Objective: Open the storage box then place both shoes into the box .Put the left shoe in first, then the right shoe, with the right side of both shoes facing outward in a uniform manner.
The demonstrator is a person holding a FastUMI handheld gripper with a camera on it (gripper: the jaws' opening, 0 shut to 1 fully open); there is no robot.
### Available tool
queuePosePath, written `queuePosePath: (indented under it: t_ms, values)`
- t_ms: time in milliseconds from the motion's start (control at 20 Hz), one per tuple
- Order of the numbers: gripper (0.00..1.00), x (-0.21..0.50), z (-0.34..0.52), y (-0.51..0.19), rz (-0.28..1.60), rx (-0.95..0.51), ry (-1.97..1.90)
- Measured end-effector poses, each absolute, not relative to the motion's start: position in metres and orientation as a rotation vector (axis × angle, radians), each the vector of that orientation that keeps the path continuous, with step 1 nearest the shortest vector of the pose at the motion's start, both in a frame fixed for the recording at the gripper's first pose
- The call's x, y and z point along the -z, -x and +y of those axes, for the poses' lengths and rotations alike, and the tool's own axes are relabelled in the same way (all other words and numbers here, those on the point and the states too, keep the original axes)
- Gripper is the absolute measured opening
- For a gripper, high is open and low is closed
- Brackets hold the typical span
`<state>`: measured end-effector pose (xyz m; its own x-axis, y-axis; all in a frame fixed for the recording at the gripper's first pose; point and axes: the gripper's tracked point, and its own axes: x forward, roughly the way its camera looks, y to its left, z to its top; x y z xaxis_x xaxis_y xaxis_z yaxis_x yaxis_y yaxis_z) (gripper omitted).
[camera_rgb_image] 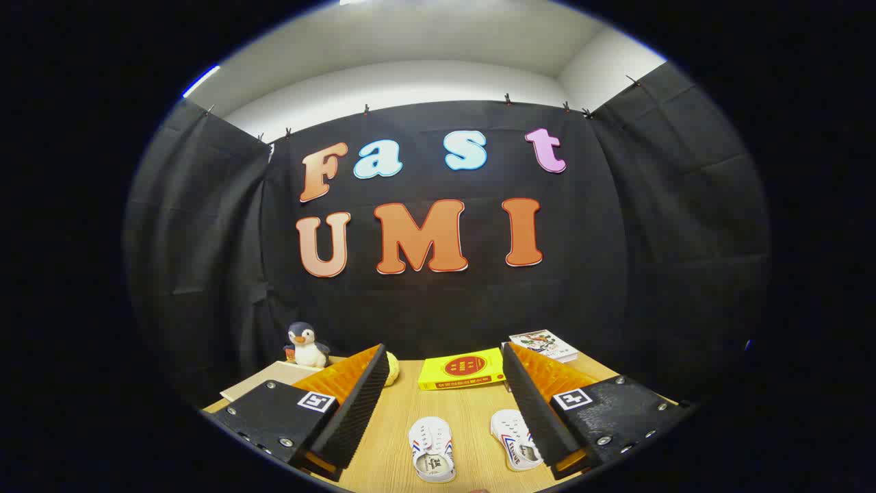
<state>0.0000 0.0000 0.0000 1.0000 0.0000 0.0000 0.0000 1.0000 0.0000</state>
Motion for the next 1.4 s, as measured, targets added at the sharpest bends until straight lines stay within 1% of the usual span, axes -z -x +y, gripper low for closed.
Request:
queuePosePath:
  t_ms: [300, 900, 1200, 1400]
  values:
    - [1.0, 0.005, 0.005, -0.006, 0.005, -0.001, 0.091]
    - [1.0, 0.025, -0.001, -0.017, 0.078, -0.034, 0.072]
    - [1.0, 0.061, 0.015, -0.03, 0.205, -0.112, -0.072]
    - [0.98, 0.092, 0.044, -0.037, 0.343, -0.235, -0.233]
